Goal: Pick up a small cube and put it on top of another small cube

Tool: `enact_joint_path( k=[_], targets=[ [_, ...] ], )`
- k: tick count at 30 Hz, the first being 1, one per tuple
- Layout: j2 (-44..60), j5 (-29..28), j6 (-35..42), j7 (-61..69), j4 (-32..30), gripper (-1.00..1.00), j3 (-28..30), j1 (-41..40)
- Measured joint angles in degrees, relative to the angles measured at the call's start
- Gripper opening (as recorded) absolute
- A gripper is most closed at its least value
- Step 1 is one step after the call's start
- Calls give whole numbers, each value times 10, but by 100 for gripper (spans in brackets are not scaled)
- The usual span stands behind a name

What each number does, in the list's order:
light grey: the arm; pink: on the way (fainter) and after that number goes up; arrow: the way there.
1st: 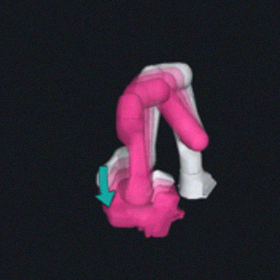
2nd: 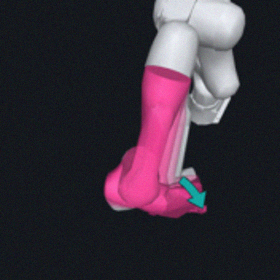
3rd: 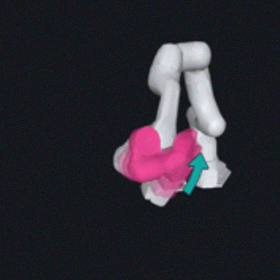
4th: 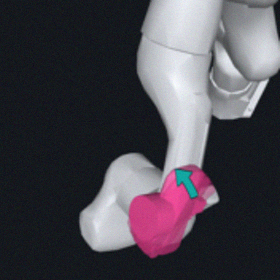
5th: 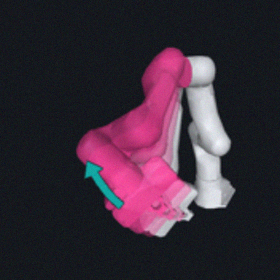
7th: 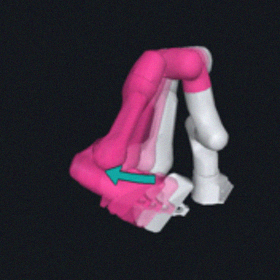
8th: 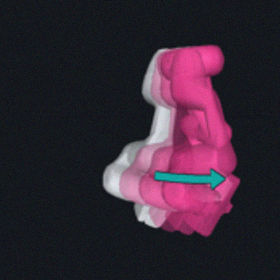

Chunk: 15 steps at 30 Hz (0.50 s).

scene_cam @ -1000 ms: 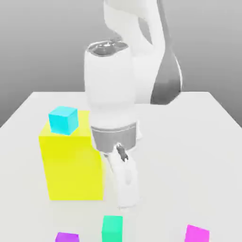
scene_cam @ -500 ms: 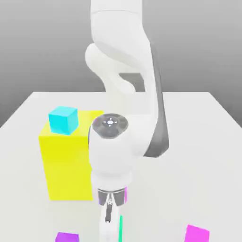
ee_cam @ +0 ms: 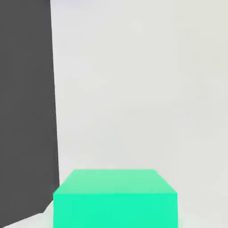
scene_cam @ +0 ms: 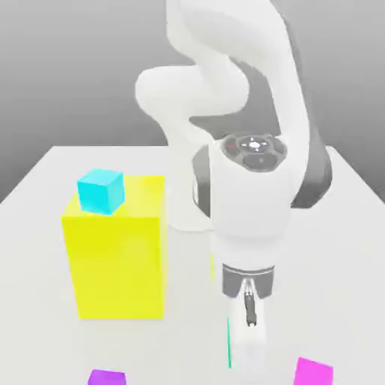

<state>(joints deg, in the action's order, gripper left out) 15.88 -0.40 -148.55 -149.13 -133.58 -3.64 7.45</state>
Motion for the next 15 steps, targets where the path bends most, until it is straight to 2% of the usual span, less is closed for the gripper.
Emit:
enact_joint_path(
  k=[6, 9, 10, 15],
  targets=[
    [1, -19, 33, -87, 42, -100, -16, 51],
    [48, -30, -8, -103, 49, -100, -12, 60],
    [67, -33, -26, -106, 51, 100, -10, 62],
    [67, -33, -26, -106, 51, 100, -10, 62]
  ],
)
